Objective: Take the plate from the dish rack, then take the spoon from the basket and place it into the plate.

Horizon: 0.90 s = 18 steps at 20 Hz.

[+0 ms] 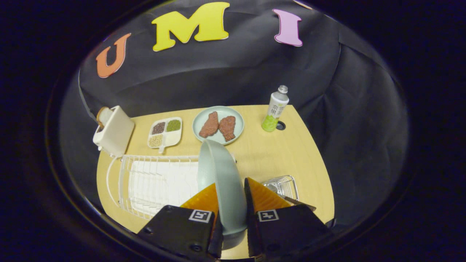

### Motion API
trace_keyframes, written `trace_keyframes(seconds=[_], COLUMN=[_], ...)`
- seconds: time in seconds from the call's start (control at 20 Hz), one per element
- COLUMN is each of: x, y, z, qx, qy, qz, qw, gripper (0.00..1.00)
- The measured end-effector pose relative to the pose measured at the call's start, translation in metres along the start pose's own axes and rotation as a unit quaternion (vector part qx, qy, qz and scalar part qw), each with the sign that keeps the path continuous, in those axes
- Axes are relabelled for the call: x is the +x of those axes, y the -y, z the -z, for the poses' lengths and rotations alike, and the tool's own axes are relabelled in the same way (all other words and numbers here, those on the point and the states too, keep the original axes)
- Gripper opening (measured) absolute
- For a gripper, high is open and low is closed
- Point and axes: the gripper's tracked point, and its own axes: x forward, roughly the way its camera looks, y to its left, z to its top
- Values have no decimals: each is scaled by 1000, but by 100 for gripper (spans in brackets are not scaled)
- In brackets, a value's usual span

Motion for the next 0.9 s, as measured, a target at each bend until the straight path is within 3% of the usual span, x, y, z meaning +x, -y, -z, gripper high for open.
trace_keyframes(seconds=[0.2, 0.45, 0.65, 0.9], x=[-30, -36, -18, 17], y=[-13, -12, -15, -28], z=[34, 134, 212, 271], qx=[37, 73, 113, 131], qy=[15, 8, -24, -74], qz=[-92, -180, -230, -273], qw=[995, 981, 966, 950], gripper=[32, 32, 32, 31])
